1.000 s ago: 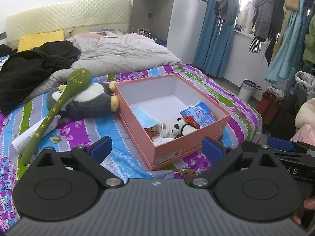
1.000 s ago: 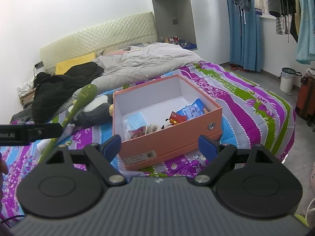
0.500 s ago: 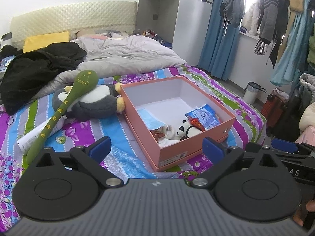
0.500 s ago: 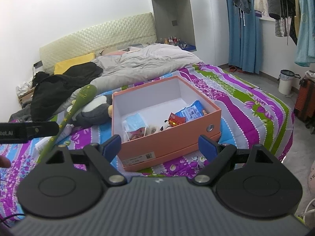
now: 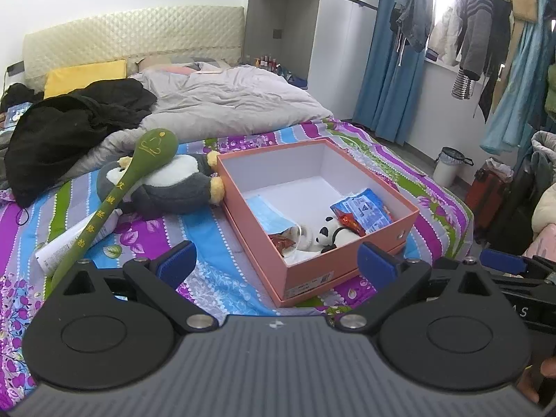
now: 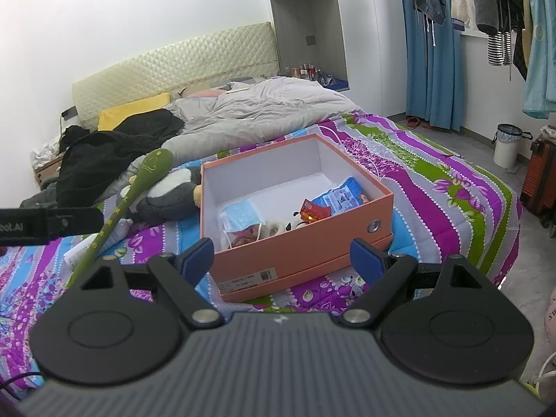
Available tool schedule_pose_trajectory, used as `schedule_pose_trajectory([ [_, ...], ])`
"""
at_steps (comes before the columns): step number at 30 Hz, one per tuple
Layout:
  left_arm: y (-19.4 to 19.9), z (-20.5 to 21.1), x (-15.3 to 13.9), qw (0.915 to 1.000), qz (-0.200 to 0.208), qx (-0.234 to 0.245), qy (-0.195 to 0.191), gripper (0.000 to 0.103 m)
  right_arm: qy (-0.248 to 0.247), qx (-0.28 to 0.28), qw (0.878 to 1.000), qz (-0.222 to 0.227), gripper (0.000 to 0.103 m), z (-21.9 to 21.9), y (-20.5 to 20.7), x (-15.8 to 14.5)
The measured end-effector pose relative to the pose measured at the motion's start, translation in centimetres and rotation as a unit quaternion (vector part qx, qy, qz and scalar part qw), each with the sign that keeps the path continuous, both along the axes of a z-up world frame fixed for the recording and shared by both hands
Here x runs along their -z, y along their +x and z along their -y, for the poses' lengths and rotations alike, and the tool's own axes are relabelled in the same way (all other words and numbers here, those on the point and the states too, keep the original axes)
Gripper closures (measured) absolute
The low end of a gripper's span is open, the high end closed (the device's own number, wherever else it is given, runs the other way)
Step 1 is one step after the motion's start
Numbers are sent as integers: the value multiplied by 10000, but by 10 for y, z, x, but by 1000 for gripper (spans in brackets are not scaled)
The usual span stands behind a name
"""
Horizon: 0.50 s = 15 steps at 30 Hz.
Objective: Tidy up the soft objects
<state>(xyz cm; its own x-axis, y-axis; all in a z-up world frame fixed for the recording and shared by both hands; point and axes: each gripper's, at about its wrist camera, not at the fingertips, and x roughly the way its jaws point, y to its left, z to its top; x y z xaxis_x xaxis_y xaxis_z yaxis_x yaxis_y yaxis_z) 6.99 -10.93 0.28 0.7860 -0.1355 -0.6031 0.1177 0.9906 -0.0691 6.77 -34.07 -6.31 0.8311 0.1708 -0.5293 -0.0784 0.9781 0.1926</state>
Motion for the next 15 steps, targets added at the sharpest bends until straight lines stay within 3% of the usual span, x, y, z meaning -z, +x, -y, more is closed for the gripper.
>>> schedule_pose_trajectory([
  [15,-3,-2,-5,9999,93,33,22,2,11,-12,10000,33,16,-1,-1,-2],
])
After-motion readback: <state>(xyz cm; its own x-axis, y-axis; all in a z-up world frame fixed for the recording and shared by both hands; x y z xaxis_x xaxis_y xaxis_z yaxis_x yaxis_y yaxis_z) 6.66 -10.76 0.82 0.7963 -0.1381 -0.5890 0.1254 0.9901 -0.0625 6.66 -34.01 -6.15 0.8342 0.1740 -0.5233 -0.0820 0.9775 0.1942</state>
